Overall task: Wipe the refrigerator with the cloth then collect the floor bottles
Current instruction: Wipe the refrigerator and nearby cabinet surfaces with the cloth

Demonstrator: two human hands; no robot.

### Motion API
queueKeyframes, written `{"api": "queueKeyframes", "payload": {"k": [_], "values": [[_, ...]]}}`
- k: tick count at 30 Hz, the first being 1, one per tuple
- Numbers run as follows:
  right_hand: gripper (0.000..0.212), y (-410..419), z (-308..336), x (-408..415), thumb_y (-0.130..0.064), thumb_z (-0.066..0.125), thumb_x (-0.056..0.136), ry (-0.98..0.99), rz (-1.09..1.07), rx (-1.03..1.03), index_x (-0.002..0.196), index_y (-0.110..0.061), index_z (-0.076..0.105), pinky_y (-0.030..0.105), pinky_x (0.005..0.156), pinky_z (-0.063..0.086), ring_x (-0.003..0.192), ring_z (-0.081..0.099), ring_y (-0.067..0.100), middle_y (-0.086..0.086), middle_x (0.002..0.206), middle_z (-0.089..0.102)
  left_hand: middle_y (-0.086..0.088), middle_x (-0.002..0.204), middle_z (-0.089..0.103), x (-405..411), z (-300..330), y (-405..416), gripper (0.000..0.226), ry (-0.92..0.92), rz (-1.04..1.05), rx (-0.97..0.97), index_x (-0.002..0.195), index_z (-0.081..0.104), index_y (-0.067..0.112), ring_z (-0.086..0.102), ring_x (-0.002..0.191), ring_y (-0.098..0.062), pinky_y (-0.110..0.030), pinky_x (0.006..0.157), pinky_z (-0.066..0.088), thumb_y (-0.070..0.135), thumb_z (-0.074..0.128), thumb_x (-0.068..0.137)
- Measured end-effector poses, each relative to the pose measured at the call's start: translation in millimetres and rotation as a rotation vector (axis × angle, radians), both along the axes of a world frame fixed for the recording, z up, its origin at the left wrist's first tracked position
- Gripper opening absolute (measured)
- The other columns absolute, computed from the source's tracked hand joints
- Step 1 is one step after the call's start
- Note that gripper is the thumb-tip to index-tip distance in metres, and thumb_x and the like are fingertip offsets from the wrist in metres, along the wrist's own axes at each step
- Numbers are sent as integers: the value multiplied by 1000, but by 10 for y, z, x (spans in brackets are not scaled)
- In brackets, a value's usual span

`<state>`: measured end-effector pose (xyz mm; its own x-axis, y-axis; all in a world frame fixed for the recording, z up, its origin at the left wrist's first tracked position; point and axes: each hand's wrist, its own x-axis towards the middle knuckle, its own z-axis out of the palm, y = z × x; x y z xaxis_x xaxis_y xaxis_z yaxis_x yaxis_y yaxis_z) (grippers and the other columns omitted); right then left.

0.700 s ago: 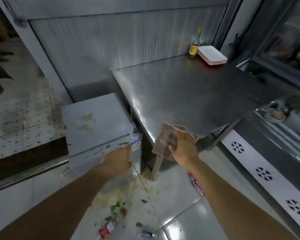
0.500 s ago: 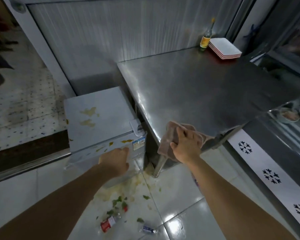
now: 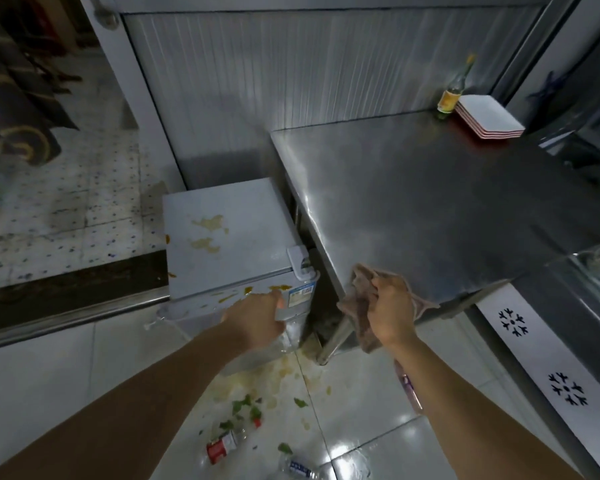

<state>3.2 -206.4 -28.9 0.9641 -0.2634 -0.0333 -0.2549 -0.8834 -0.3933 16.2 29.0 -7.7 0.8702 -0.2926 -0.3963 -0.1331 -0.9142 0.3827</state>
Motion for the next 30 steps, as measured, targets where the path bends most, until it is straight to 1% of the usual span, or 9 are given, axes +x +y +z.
{"api": "queueKeyframes", "payload": {"k": [4, 7, 10, 12, 14, 16, 19, 24, 30], "values": [[5, 268, 229, -45, -12, 55, 93, -134, 12, 185, 89, -12, 58, 24, 74, 46, 82, 58, 18, 8, 93, 61, -8, 109, 63, 34, 80, -231, 41, 128, 79, -406, 120, 53, 19, 59, 107, -23, -27, 89, 45, 26, 67, 82], [32, 568, 502, -28, -8, 63, 85, -274, -2, 303, 63, -23, 46, 10, 52, 34, 54, 49, 3, -7, 62, 53, -7, 112, 63, 66, 226, -226, 56, 203, 129, -577, 122, 47, 22, 60, 105, -18, -23, 83, 47, 26, 75, 75], [32, 944, 732, 12, -10, 67, 83, -279, -14, 456, 62, -24, 46, 12, 48, 34, 49, 47, 1, -12, 56, 49, -11, 119, 61, 147, 461, -44, 60, 394, 434, -840, 131, 41, 7, 62, 104, -24, -34, 87, 51, 18, 71, 81], [31, 1163, 831, 47, -7, 67, 82, -247, -25, 543, 63, -22, 47, 11, 49, 37, 51, 47, 0, -11, 56, 49, -12, 101, 67, 199, 619, 159, 41, 513, 634, -1014, 123, 54, 2, 67, 83, -20, -28, 69, 54, 15, 65, 86], [18, 1348, 882, 77, -5, 64, 83, -159, -45, 695, 70, -13, 54, 18, 58, 47, 61, 53, 3, -1, 64, 56, -11, 89, 68, 240, 727, 385, 26, 499, 647, -1053, 113, 61, -1, 67, 68, -16, -23, 57, 54, 8, 59, 88], [1, 1493, 904, 100, -4, 58, 85, -7, -91, 922, 85, -4, 57, 34, 72, 52, 77, 57, 17, 13, 81, 61, -12, 96, 68, 258, 786, 587, 24, 461, 603, -1049, 112, 62, 0, 67, 78, -20, -28, 69, 56, 5, 56, 89], [23, 1626, 840, 157, 7, 44, 82, 142, -132, 1016, 96, -8, 55, 35, 84, 49, 92, 56, 21, 11, 97, 59, -11, 101, 67, 283, 834, 812, 23, 460, 538, -1022, 111, 61, 14, 63, 96, -27, -39, 90, 50, 8, 54, 90], [61, 1742, 627, 339, 15, 36, 77, 237, -154, 1285, 127, -20, 41, 37, 90, 41, 104, 50, 25, 13, 116, 54, -13, 118, 60, 434, 826, 1035, 35, 322, 452, -894, 122, 55, 15, 58, 108, -30, -49, 99, 45, 11, 56, 87], [30, 1702, 332, 459, 5, 53, 85, 391, -56, 1432, 113, -4, 62, 27, 76, 49, 99, 60, 24, 12, 107, 65, -10, 118, 61, 600, 713, 1077, 34, 249, 553, -907, 125, 51, 17, 60, 104, -27, -48, 96, 47, 10, 53, 91]]}}
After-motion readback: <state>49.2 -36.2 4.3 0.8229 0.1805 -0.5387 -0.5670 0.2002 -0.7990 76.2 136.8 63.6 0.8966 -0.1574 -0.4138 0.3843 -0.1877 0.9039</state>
